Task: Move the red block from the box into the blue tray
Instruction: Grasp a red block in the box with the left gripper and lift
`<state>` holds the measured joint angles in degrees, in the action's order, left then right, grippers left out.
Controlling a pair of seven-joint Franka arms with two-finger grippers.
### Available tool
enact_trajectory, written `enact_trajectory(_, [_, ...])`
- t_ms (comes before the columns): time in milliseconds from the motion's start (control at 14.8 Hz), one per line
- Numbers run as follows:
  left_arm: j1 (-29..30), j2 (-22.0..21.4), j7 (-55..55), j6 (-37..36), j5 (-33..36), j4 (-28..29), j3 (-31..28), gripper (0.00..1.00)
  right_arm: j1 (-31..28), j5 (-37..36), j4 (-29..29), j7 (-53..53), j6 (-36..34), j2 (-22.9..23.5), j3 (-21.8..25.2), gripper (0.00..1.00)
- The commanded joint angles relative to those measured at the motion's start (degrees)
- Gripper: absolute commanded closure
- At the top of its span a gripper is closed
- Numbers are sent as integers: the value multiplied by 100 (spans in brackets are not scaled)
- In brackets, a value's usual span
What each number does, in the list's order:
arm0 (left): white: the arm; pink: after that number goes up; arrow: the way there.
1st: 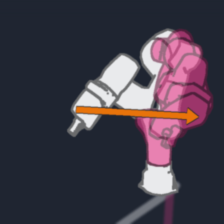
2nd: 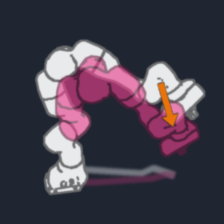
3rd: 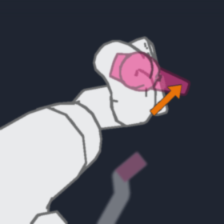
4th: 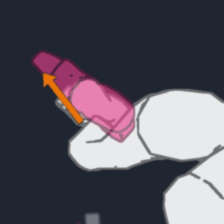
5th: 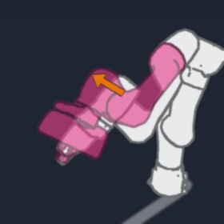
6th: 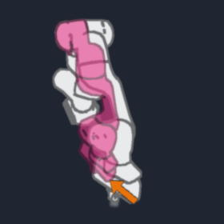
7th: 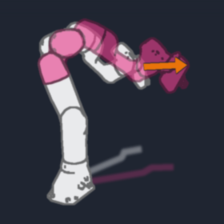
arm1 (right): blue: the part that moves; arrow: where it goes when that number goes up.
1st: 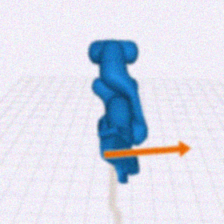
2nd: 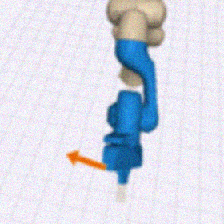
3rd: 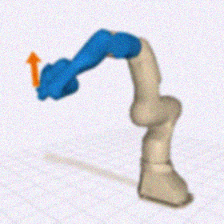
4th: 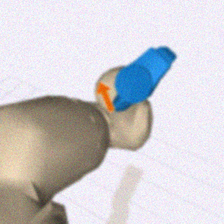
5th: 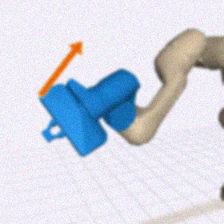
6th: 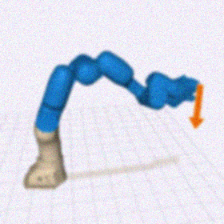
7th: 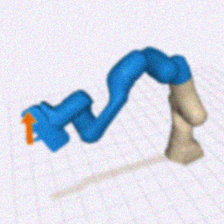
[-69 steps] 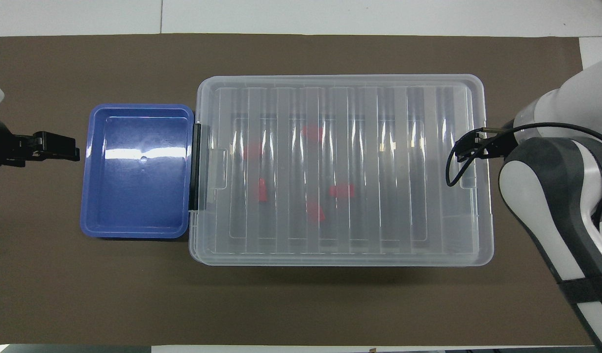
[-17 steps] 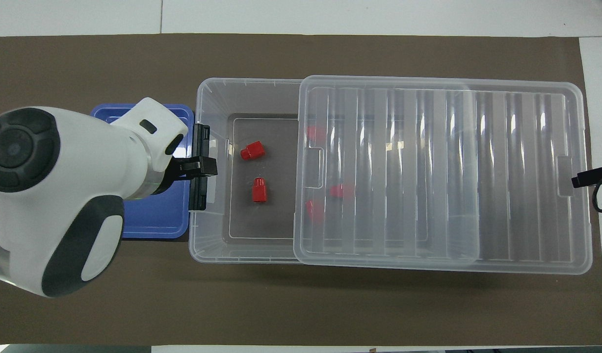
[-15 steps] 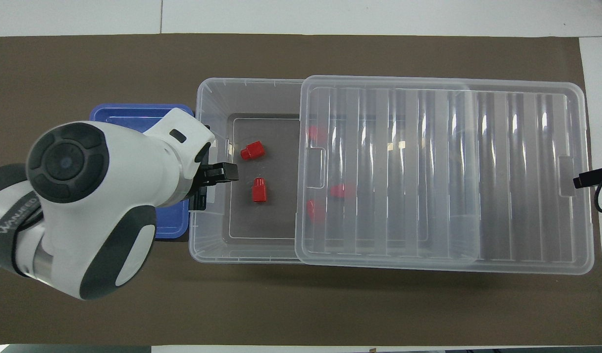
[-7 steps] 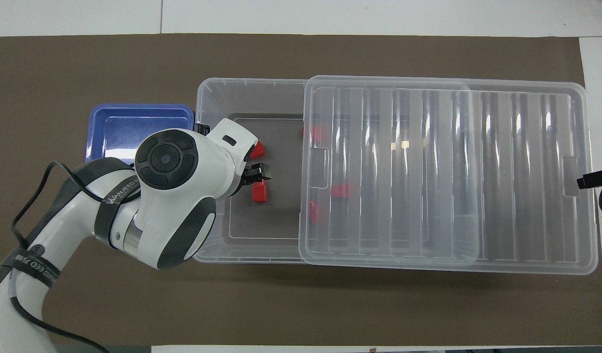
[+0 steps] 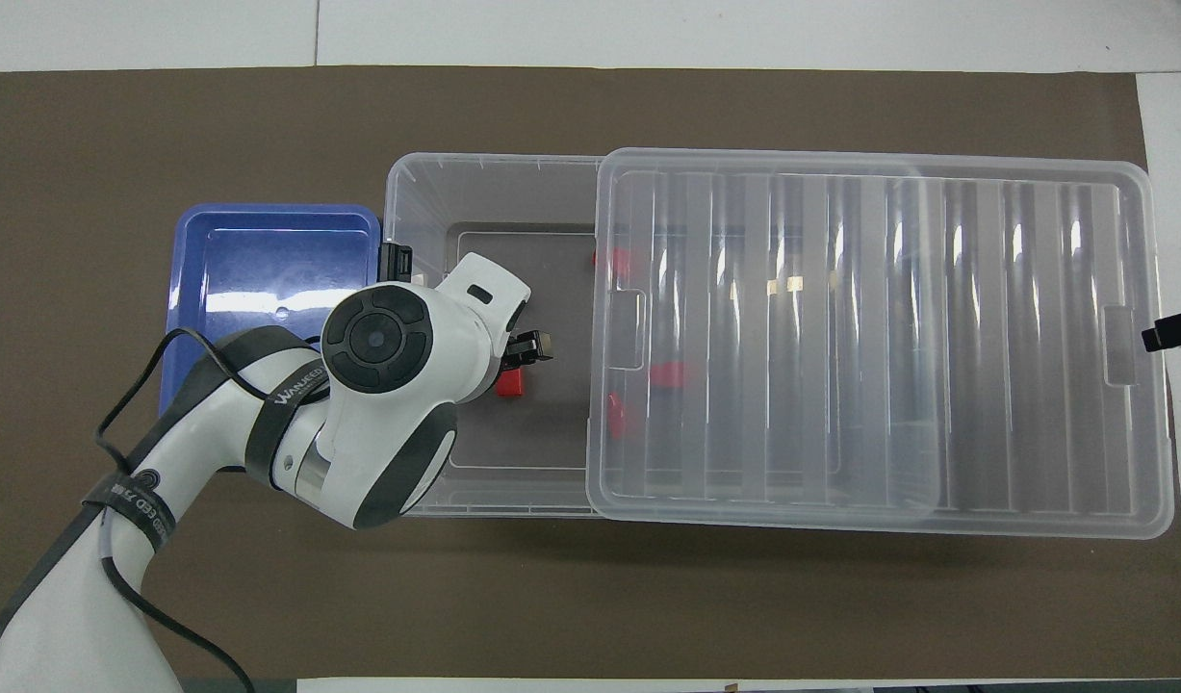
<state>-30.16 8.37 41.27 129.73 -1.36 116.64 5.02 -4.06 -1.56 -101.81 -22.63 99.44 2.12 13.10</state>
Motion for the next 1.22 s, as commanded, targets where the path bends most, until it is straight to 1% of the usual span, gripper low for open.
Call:
enact_trajectory(0, [-122, 279, 100, 351, 22, 131, -98, 5, -16, -81, 766, 495, -705, 96, -377, 0])
enact_trajectory(135, [-113, 341, 109, 438, 31, 192, -89, 6, -16, -3, 1013, 689, -1092, 52, -500, 0])
enact_trajectory(271, [-113, 332, 109, 605, 31, 306, -98, 7, -7, 25, 1049, 804, -1400, 8, -553, 0])
enact_trajectory(406, [-113, 332, 100, 693, 31, 403, -89, 8, -7, 25, 1075, 830, -1541, -115, -738, 0])
enact_trajectory(541, [-113, 332, 100, 808, 31, 474, -89, 9, -7, 25, 1137, 1214, -1769, -133, -878, 0])
enact_trajectory(609, [-113, 341, 92, 869, 31, 483, -89, 9, 2, 16, 1146, 1426, -1753, -142, -896, 0])
enact_trajectory(812, [-166, 454, 126, 905, 31, 492, -89, 12, 10, 16, 1146, 1525, -1552, -186, -879, 0])
enact_trajectory(947, [-245, 508, 249, 905, 31, 483, -89, 12, 141, -19, 1146, 1761, -1550, -247, -835, 0])
enact_trajectory(1015, [-263, 508, 311, 896, 31, 465, -89, 21, 142, -37, 1128, 1806, -1594, -256, -844, 0])
enact_trajectory(1082, [-324, 508, 503, 896, 22, 448, -98, 57, 151, -37, 1111, 1806, -1621, -265, -826, 0])
enact_trajectory(1150, [-324, 508, 844, 914, 31, 448, -89, 100, 151, -28, 1093, 1806, -1621, -265, -809, 0])
